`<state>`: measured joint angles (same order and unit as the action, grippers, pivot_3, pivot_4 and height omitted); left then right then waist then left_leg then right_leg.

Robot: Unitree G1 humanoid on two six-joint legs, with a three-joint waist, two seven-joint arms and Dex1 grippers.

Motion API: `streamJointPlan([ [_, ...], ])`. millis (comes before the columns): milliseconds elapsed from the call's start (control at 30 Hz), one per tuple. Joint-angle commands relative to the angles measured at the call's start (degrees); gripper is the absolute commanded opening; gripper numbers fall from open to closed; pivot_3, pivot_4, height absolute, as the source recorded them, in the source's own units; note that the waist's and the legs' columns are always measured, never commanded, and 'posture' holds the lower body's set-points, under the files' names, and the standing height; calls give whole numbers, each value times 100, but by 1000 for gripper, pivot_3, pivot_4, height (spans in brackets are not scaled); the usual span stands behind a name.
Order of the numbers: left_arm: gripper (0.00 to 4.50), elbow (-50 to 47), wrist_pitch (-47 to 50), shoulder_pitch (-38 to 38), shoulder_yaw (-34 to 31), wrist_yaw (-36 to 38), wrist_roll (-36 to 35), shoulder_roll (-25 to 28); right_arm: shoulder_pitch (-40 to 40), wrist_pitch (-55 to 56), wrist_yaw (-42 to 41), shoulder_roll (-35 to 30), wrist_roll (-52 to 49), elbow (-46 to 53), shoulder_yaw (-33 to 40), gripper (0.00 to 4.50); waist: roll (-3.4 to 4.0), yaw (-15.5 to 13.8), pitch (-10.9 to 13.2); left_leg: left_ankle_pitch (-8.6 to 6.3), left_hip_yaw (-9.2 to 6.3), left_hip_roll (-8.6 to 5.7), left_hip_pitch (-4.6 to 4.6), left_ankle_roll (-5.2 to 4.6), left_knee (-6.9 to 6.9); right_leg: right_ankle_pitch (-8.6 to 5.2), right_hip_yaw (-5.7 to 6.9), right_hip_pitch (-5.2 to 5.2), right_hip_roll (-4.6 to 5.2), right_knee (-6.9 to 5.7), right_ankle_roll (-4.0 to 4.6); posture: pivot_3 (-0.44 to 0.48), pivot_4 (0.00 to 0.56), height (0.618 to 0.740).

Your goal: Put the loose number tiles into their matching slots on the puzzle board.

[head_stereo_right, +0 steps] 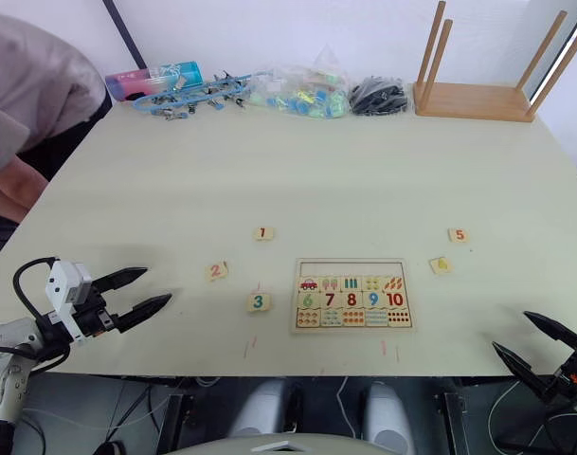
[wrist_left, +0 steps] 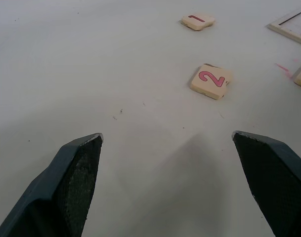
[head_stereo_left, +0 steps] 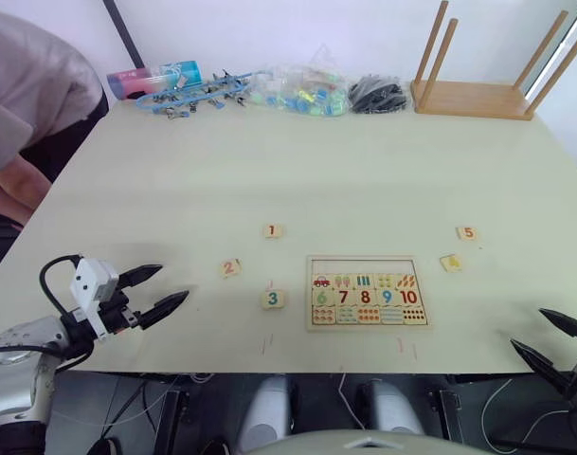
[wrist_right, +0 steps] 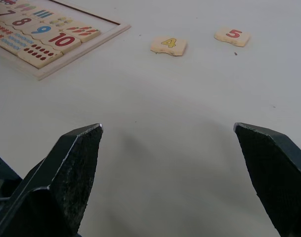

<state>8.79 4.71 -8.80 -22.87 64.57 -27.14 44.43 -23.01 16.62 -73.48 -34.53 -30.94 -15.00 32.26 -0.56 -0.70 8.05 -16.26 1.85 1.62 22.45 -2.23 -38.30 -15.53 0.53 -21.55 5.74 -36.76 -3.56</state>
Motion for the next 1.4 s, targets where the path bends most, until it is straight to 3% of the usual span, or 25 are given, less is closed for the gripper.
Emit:
streamJointPlan([
  [33, 4500, 100, -192, 104, -25, 156, 4, 29, -59, 35, -61, -81, -147, 105, 106, 4462, 1, -2, 0, 0, 0, 0, 0, 0, 0, 0, 0, 0, 1, 0, 0, 0, 150, 740],
  [700, 4500, 936, -595, 776, 244, 885, 127, 114, 40, -59, -64, -4, -276, 451, 13, 4462, 6, 3, 2, -1, -1, -6, 1, 0, 6, 0, 5, -6, 20, 3, 0, 0, 150, 740],
  [900, 4500, 1394, -512, 1723, 648, 1366, 156, 165, 16, -205, -290, 89, -580, 807, -55, 4462, 7, -10, 3, 0, -5, -10, 5, 0, 4, 1, 11, -6, 20, 3, -1, 0, 150, 740],
  [1133, 4500, 2472, -726, 3371, 1448, 2182, 634, 150, -60, -312, -460, 236, -888, 1301, -175, 4462, 7, 16, 4, 0, -6, -27, 11, -4, 0, 14, 30, -3, 4, 1, -25, 0, 150, 740],
  [1400, 4500, 4250, -1842, 5381, 2624, 2793, 1416, -256, -78, -271, -413, 422, -916, 1603, -291, 4462, -3, -12, 9, 2, -20, -44, 24, -7, -29, 23, 28, 2, -76, -4, -47, 0, 150, 740],
])
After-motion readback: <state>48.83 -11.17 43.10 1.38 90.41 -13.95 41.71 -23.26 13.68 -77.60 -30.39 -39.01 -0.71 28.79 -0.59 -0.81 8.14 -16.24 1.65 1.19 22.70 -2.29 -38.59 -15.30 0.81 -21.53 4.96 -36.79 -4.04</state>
